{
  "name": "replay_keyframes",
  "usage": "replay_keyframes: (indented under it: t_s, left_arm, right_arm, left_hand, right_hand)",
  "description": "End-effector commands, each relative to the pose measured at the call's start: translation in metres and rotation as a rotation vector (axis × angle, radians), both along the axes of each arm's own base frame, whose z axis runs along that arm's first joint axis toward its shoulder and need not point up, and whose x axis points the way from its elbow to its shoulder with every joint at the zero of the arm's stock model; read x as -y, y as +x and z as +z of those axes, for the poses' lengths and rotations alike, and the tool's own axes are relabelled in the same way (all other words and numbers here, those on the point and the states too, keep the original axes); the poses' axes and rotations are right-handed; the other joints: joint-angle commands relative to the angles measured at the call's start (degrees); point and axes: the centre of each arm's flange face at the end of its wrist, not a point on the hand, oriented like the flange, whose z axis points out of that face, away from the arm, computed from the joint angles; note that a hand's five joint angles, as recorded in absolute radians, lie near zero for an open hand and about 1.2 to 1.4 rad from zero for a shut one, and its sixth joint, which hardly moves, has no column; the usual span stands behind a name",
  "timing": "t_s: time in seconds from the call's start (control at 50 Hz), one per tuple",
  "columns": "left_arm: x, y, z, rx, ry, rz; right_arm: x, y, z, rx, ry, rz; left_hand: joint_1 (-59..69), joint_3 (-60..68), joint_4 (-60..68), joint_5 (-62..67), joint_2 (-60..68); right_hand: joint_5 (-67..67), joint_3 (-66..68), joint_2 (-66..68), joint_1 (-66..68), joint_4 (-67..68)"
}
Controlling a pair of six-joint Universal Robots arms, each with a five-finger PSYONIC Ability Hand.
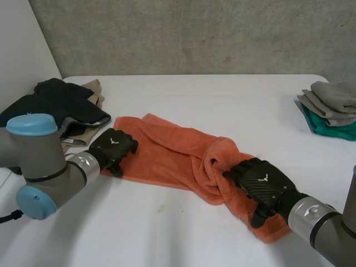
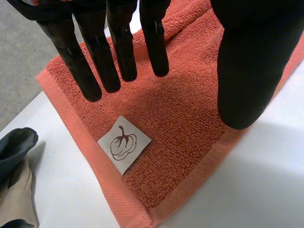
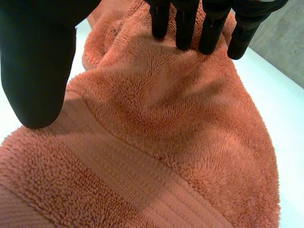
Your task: Fold the laundry.
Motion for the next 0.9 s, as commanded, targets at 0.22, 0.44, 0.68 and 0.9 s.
replay_keyframes:
  t_s: [0.22,0.44,0.68,0.9]
  left_arm:
    - [0.008,-0.005,-0.011,0.002,-0.001,-0.005]
    - [0.014,-0.008,-0.012,0.001,-0.012,-0.007]
    - [0.016,-0.020,-0.004,-0.015,-0.109,0.018]
    - [-0.002,-0.008,0.049,-0.014,-0.170,0.101]
  right_arm:
    - [0.004,-0.002,-0.004,-0.004,0.007,-0.012]
    - [0.004,-0.002,-0.004,-0.006,0.007,-0.015]
    - [0.004,-0.002,-0.004,-0.008,0.006,-0.015]
    - [0.015,-0.005,0.034,-0.009,-0.102,-0.061]
  left_hand:
    - [8.17,8.28,8.22,8.25,8.44]
    - [47.97,48.07,48.01,48.05,48.23]
    - [48.02,48.12,48.06,48.10,48.28]
    - [48.02,48.12,48.06,48.10,48.28]
  right_hand:
    - [3.54,4.12,4.34,5.07,4.03]
    - [4.38,4.96,5.18,5.91,4.87]
    - [4.72,5.30,5.52,6.25,5.21]
    - [44.80,45.38,45.60,46.33,45.29]
